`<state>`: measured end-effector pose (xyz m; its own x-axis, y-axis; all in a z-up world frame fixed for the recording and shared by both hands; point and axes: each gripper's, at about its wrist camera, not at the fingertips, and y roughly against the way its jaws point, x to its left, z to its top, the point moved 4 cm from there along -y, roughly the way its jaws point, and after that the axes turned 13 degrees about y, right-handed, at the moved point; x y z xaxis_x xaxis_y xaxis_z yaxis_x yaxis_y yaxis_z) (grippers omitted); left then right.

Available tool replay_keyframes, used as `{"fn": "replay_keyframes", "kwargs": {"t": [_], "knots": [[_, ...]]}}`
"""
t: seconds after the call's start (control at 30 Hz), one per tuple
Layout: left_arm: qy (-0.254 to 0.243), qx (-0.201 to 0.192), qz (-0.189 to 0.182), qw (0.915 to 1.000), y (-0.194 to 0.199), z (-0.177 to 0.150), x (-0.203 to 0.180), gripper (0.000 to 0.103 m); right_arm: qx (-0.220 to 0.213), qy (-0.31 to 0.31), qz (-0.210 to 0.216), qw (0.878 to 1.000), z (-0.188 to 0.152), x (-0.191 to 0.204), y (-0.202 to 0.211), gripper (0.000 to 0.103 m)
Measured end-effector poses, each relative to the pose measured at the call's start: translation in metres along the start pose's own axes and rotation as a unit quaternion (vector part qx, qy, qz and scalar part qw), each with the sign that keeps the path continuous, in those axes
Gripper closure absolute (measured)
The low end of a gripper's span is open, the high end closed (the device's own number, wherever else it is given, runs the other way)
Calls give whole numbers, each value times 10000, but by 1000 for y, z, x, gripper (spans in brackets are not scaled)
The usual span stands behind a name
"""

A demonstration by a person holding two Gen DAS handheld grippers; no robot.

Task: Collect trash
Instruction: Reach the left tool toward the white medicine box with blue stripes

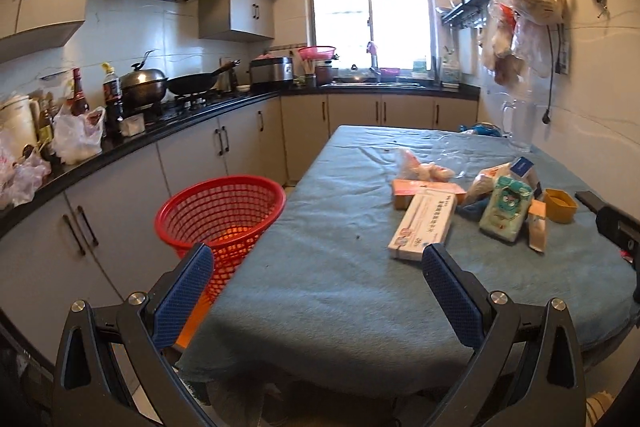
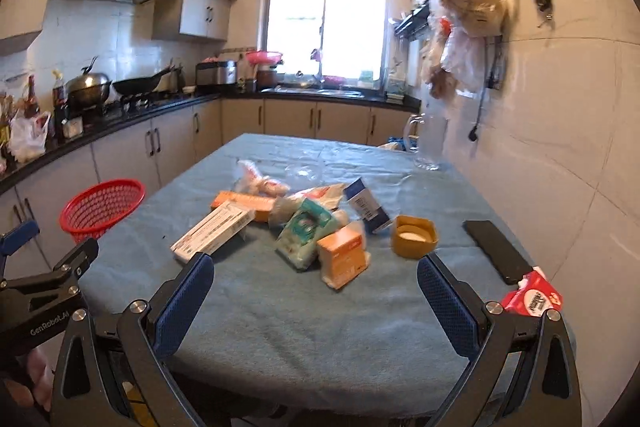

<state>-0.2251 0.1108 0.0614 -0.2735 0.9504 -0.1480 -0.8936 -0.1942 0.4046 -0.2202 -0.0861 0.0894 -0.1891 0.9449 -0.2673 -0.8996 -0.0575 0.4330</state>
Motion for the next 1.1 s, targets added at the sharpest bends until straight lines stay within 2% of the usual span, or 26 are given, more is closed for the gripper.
{"fn": "replay_keyframes", "kwargs": {"t": [0.23,1.1], "knots": [[19,85,61,9999,-6,-10,9,0,43,216,-114,9997,-5,18,-3,0],[-46,157,72,9998,-13,-17,5,0,291,202,44,9994,-12,23,-16,0]]}}
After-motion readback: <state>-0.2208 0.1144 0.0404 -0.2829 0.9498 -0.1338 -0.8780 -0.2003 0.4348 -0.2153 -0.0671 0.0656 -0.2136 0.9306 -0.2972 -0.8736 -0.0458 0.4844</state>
